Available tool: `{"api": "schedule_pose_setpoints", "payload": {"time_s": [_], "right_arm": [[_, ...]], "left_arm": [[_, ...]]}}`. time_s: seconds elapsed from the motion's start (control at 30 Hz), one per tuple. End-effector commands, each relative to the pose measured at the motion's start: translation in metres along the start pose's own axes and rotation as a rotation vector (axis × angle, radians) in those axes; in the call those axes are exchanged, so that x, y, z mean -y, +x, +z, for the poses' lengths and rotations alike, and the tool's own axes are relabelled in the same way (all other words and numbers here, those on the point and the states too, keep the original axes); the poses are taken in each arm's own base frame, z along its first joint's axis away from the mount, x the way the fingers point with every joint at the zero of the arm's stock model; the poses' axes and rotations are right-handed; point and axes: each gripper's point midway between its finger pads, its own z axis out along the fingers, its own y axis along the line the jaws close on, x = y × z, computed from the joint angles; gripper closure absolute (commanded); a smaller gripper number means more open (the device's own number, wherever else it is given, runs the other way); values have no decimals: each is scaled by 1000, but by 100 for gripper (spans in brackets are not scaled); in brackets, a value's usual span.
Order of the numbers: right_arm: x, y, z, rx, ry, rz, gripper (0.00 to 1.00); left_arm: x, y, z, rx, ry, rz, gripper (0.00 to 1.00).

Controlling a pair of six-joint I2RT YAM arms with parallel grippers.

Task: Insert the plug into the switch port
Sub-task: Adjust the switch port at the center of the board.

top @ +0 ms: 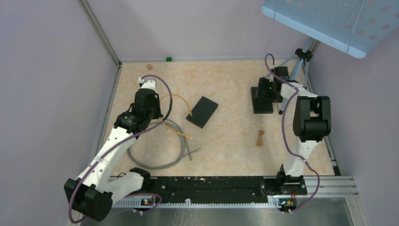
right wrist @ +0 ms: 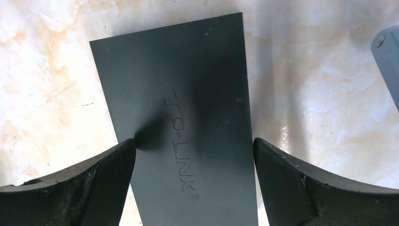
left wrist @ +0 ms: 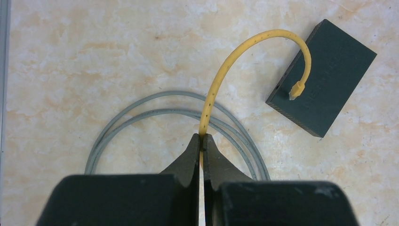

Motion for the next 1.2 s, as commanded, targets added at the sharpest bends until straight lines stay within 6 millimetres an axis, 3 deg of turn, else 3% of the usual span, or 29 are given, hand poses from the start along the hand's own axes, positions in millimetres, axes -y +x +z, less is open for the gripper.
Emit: {"api": "schedule_pose_setpoints", "payload": {"time_s": [0.0, 0.17, 0.4, 0.7, 0.97, 1.17], "right_arm": [[-20, 20, 6, -36, -117, 127, 10], [-41, 38, -4, -18, -113, 269, 14], [-92, 55, -17, 16, -169, 461, 18], [-144, 49, -20, 104, -250, 700, 21], [-155, 25, -20, 193, -223, 760, 22], [-145, 11, -45, 267, -182, 588, 18]], "left_arm": [[3, -14, -10, 60, 28, -25, 100], [5, -14, -11, 61, 37, -33, 100], [5, -14, -13, 61, 41, -43, 100], [5, -12, -16, 54, 48, -51, 100], [2, -13, -20, 57, 37, -52, 100], [-1, -16, -25, 70, 24, -57, 100]]}}
